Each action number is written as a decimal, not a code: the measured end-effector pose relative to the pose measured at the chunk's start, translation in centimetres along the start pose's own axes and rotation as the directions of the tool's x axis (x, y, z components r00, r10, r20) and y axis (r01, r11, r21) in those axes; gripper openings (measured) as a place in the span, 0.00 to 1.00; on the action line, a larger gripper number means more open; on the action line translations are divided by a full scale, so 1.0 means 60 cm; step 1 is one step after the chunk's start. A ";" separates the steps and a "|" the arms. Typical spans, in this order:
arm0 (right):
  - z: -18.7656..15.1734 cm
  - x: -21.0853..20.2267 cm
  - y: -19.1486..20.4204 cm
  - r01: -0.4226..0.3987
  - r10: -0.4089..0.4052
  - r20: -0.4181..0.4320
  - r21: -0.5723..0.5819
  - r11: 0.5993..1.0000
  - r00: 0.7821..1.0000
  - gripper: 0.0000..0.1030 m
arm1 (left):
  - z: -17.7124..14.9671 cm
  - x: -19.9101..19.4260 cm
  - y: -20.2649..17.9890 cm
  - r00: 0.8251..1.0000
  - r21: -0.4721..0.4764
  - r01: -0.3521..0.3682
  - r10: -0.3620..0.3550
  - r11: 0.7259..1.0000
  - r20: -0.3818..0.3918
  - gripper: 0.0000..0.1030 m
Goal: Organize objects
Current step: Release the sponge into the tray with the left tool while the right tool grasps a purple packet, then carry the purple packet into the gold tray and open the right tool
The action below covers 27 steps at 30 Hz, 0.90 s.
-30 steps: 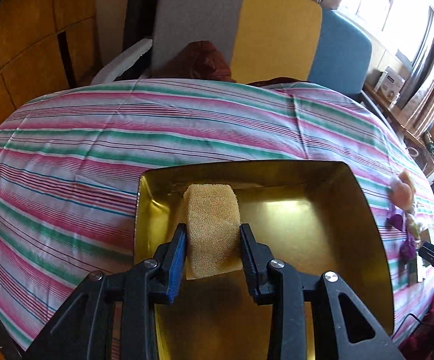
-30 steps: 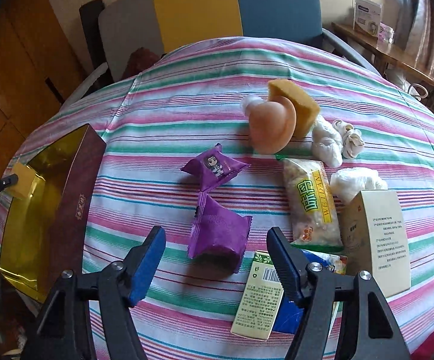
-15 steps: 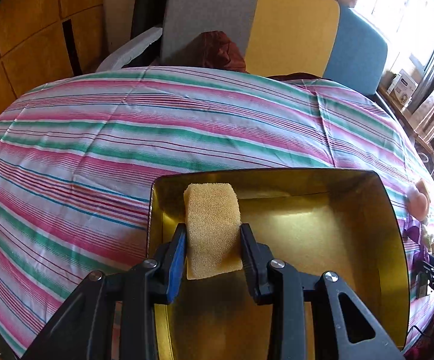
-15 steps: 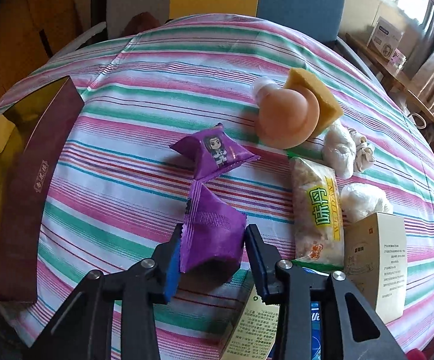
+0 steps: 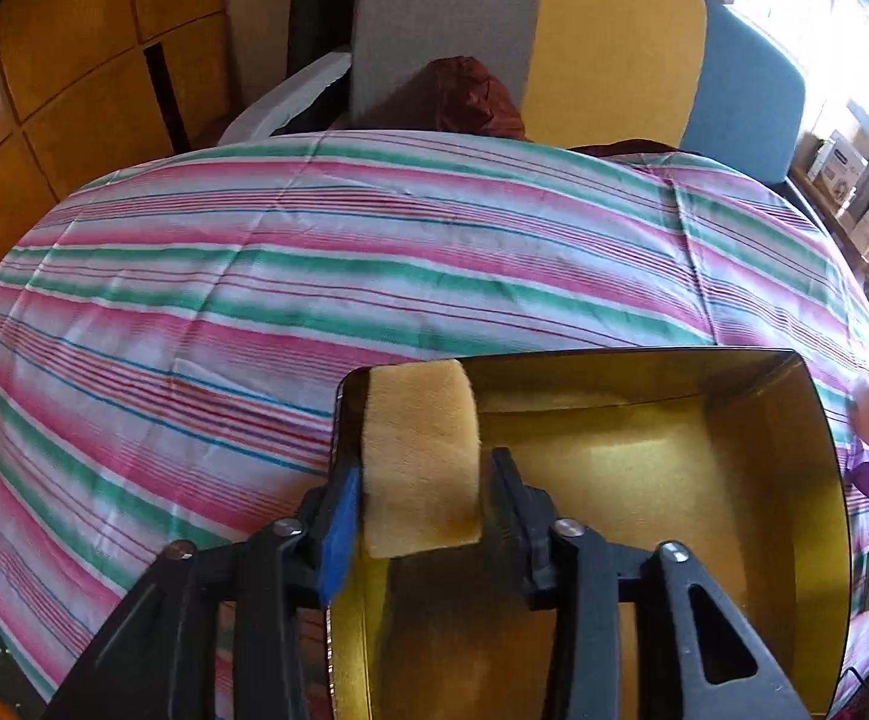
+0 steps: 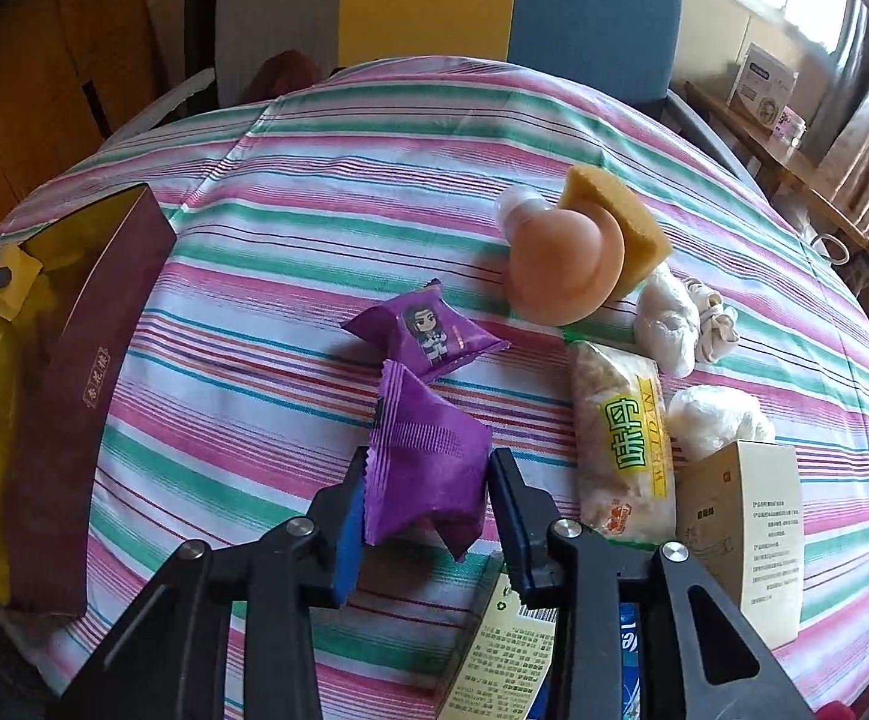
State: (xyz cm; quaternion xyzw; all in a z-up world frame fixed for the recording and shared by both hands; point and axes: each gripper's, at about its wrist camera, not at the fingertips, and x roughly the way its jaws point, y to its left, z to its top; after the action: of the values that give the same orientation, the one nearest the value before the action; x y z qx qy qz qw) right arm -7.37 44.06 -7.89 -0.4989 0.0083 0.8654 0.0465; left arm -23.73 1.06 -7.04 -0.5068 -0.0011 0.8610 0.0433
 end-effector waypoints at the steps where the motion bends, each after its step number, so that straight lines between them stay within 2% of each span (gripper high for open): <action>1: 0.000 -0.001 0.000 0.000 0.000 0.003 0.000 1.000 1.000 0.37 | 0.000 -0.001 0.001 1.000 -0.006 0.009 -0.009 1.000 -0.002 0.45; 5: 0.001 0.000 -0.001 -0.002 0.002 0.003 0.002 1.000 1.000 0.37 | 0.000 -0.011 -0.001 1.000 0.001 0.020 -0.020 1.000 0.012 0.54; 10: 0.002 -0.004 -0.002 -0.006 0.006 0.015 0.010 1.000 1.000 0.37 | 0.001 -0.040 0.002 0.999 -0.005 0.027 -0.027 1.000 0.027 0.55; 17: 0.009 -0.048 0.007 -0.045 0.040 0.083 0.047 0.998 0.996 0.36 | -0.032 -0.155 0.040 0.981 -0.065 0.093 -0.080 0.994 0.175 0.55; 19: 0.019 -0.078 0.036 -0.090 0.085 0.123 0.036 0.995 0.989 0.36 | -0.055 -0.177 0.056 0.978 -0.085 0.100 -0.082 0.991 0.194 0.55; 22: 0.040 -0.127 0.122 -0.164 0.174 0.176 -0.067 0.984 0.969 0.36 | -0.092 -0.194 0.081 0.975 -0.124 0.123 -0.097 0.985 0.198 0.55; 24: 0.055 -0.151 0.191 -0.226 0.251 0.180 -0.147 0.963 0.951 0.36 | -0.116 -0.198 0.096 0.977 -0.145 0.128 -0.099 0.981 0.190 0.55; 27: 0.075 -0.159 0.305 -0.313 0.353 0.136 -0.252 0.916 0.926 0.36 | -0.148 -0.201 0.116 0.978 -0.169 0.137 -0.106 0.976 0.182 0.55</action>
State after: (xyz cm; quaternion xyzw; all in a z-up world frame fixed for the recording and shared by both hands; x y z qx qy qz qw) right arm -8.10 25.40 2.04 -0.4124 -0.0089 0.8971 -0.1583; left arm -10.70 -7.15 -1.16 -0.4312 -0.1140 0.8936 0.0496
